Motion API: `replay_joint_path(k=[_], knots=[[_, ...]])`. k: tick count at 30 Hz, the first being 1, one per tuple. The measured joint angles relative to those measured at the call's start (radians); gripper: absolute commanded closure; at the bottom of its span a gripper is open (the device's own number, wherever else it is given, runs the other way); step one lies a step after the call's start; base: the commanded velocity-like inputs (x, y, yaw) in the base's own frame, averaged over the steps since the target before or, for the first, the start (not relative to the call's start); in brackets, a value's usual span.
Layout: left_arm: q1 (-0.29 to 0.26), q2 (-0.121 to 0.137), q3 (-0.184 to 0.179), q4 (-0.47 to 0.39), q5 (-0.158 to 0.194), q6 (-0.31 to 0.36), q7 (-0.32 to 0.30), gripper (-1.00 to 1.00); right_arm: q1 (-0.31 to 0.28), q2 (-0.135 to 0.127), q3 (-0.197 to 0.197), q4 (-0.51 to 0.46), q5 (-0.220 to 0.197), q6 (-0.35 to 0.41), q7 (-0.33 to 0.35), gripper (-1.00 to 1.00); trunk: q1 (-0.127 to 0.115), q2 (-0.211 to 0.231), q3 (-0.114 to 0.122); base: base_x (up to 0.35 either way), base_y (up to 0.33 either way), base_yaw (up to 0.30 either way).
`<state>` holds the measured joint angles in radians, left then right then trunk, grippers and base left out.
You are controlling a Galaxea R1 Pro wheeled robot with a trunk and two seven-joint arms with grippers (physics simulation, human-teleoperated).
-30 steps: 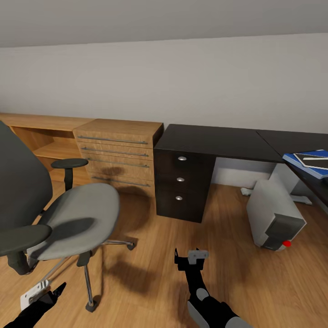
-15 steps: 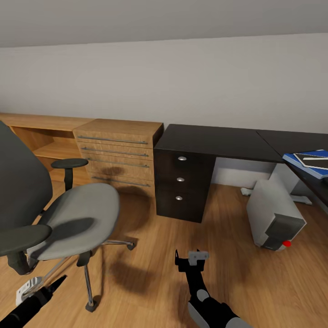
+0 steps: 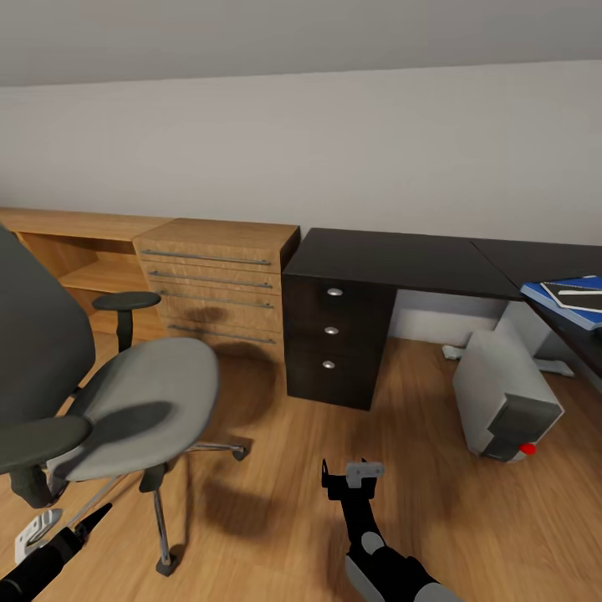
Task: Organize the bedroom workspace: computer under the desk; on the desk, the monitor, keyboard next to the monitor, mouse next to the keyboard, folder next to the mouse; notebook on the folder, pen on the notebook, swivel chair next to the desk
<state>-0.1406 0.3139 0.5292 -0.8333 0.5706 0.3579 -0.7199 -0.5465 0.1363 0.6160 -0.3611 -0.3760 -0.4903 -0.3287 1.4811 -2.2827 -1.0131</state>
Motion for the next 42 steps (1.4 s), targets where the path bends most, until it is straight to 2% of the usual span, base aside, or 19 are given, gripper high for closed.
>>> replay_joint_path(k=[3, 12, 21, 23, 30, 35, 42], knots=[[0.0, 0.0, 0.001, 0.0, 0.0, 0.0, -0.003, -1.0, 0.0, 0.0, 0.0, 0.0, 0.0, 0.0, 0.0, -1.0, 0.0, 0.0, 0.0, 0.186, 0.0, 0.0], [0.0, 0.001, 0.002, 0.0, -0.001, 0.001, -0.067, -1.0, 0.0, -0.001, 0.0, 0.0, 0.0, 0.0, 0.0, -1.0, 0.0, 0.0, 0.0, 0.074, 0.0, 0.0], [0.0, 0.001, 0.003, 0.0, 0.0, 0.001, -0.082, -1.0, 0.0, -0.001, 0.0, 0.001, 0.0, 0.0, -0.001, -1.0, 0.0, 0.0, 0.0, 0.004, 0.0, 0.0], [0.0, 0.002, 0.003, 0.0, 0.001, 0.001, -0.099, -1.0, 0.0, -0.001, -0.001, 0.001, 0.0, 0.0, -0.001, -1.0, 0.0, 0.0, 0.0, 0.0, 0.0, 0.0], [0.0, 0.015, 0.012, 0.001, 0.001, 0.002, -0.215, -1.0, 0.0, -0.001, -0.002, 0.003, 0.0, 0.0, -0.002, -1.0, 0.0, 0.0, 0.0, 0.0, 0.0, 0.0], [0.0, 0.017, 0.015, 0.001, 0.001, 0.002, -0.243, -1.0, 0.0, -0.001, -0.002, 0.003, 0.0, 0.0, -0.002, -1.0, 0.0, 0.0, 0.0, 0.0, 0.0, 0.0], [0.0, 0.017, 0.016, 0.002, 0.002, 0.002, -0.252, -1.0, 0.0, -0.001, -0.002, 0.003, 0.0, 0.0, -0.002, -1.0, 0.0, 0.0, 0.0, 0.0, 0.0, 0.0]])
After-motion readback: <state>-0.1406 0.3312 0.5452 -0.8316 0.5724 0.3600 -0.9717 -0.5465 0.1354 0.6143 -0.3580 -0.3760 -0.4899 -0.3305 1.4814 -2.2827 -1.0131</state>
